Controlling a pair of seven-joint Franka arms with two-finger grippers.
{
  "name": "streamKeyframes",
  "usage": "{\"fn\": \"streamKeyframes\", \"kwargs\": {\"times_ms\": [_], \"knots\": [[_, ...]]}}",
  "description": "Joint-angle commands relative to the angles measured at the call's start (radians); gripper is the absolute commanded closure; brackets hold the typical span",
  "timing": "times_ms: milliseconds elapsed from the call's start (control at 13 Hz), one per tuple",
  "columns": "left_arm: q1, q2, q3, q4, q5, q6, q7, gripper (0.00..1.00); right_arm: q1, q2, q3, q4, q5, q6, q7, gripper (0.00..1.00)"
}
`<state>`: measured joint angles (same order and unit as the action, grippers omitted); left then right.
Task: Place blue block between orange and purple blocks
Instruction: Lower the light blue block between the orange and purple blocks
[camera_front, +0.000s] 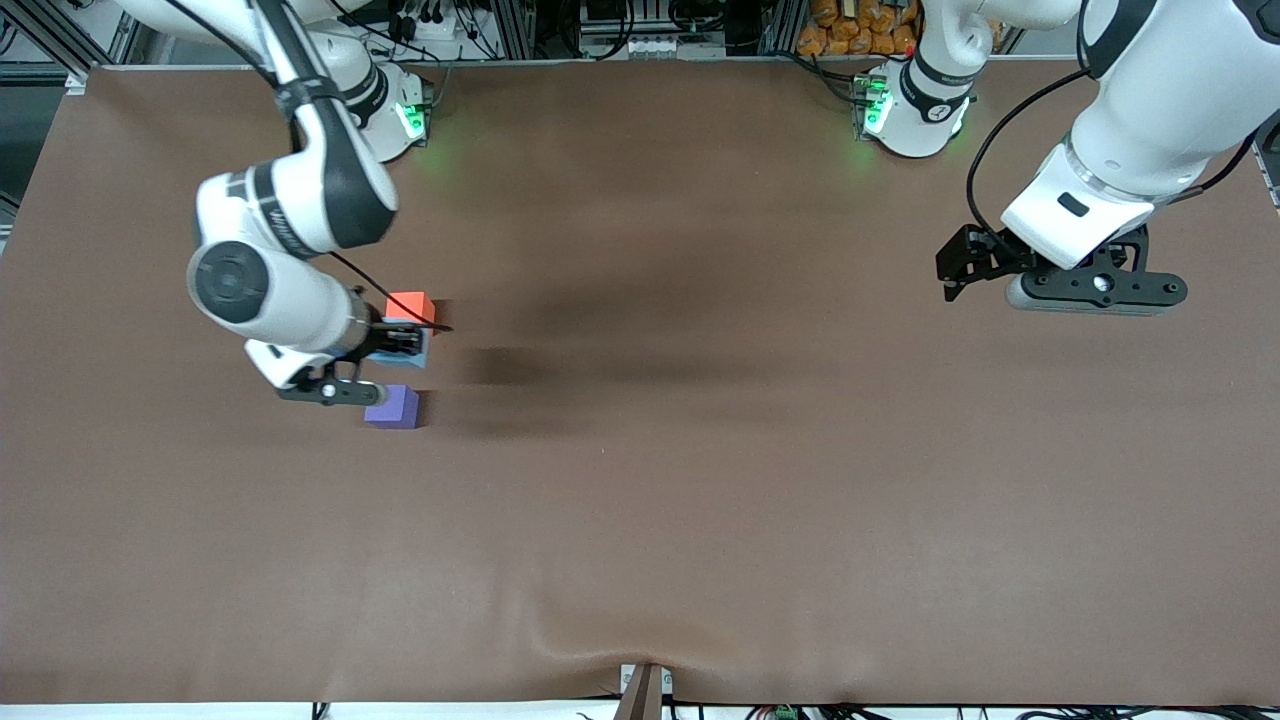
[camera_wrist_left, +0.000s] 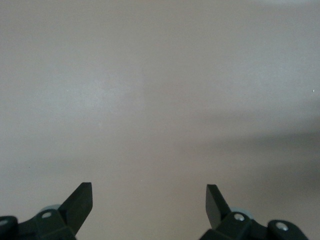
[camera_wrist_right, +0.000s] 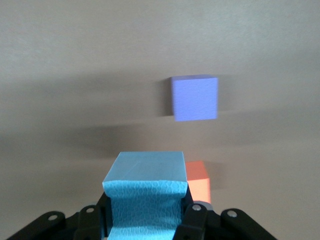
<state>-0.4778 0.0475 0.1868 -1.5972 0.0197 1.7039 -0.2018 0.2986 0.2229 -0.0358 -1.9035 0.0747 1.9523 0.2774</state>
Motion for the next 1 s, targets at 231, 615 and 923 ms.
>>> {"fn": "streamKeyframes", "kwargs": {"times_ms": [231,615,923], "knots": [[0.007,0.003,0.002,0.042,-0.001,-0.020,0.016,0.00,-0.049,-0.051,-0.003,-0.304,-0.012,0.341,-0.153,1.00],[0.405,-0.005,-0.326,0.043,-0.004,-0.020,0.076,0.00,-0.050,-0.036,-0.006,-0.348,-0.013,0.422,-0.155,1.00],[0.426,-0.028,-0.268,0.028,-0.004,-0.029,0.147,0.00,-0.050,-0.005,-0.006,-0.364,-0.013,0.470,-0.153,1.00]]}}
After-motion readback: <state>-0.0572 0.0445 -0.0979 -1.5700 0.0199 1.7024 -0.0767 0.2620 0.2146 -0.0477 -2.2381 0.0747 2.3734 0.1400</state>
